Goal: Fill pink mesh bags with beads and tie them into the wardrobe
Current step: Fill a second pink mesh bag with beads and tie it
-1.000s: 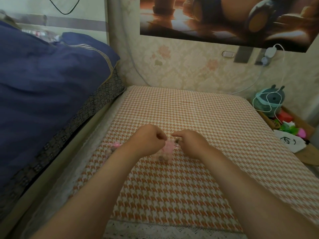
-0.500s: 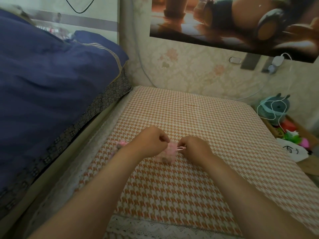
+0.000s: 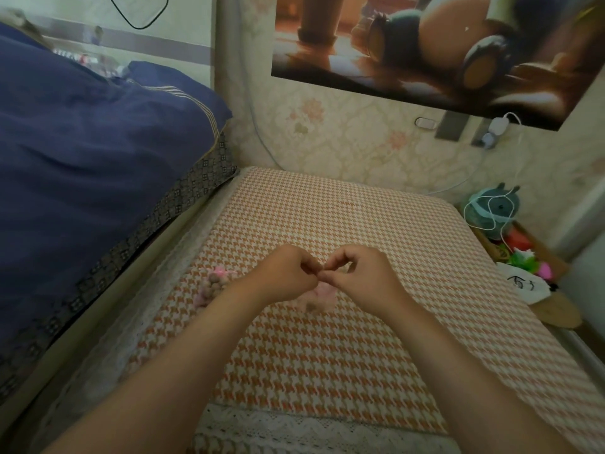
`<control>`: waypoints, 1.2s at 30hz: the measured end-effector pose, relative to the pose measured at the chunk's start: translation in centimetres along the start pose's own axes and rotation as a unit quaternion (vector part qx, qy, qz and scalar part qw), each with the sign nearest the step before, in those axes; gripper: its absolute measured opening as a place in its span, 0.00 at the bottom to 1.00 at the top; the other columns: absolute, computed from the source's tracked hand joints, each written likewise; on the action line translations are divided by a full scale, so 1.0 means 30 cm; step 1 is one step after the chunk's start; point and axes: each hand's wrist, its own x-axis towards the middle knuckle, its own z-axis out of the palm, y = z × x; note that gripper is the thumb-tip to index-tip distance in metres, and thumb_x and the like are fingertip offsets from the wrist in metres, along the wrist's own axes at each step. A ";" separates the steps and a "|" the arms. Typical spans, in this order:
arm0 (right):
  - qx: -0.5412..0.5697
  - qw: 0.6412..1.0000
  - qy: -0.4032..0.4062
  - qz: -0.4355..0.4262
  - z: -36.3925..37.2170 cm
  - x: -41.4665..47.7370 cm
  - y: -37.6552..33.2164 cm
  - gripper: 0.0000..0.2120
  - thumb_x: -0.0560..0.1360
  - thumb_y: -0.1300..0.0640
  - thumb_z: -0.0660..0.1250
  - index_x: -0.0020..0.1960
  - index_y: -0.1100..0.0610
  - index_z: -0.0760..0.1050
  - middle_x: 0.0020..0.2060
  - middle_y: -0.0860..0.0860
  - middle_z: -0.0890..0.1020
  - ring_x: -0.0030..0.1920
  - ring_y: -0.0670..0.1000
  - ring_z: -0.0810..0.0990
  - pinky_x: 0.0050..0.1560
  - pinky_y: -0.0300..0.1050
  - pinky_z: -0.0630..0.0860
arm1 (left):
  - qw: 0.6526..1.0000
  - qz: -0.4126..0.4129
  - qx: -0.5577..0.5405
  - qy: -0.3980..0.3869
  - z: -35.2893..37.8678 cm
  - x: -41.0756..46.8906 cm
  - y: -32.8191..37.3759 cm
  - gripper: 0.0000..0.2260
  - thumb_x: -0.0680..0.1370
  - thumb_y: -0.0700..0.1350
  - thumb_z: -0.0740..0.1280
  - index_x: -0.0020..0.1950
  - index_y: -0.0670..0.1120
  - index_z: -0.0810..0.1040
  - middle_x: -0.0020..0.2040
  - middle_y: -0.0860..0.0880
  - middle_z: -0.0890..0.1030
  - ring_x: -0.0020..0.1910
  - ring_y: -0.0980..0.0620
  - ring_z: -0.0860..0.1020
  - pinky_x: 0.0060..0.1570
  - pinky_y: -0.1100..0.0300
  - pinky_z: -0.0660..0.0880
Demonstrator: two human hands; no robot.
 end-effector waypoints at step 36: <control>-0.266 0.958 -0.086 0.055 0.004 0.044 0.281 0.07 0.77 0.48 0.69 0.53 0.48 0.82 0.46 0.46 0.83 0.46 0.51 0.80 0.47 0.51 0.80 | 0.998 0.010 0.052 0.015 0.068 0.052 0.024 0.08 0.78 0.41 0.67 0.54 0.47 0.83 0.49 0.52 0.82 0.42 0.60 0.78 0.37 0.69 0.72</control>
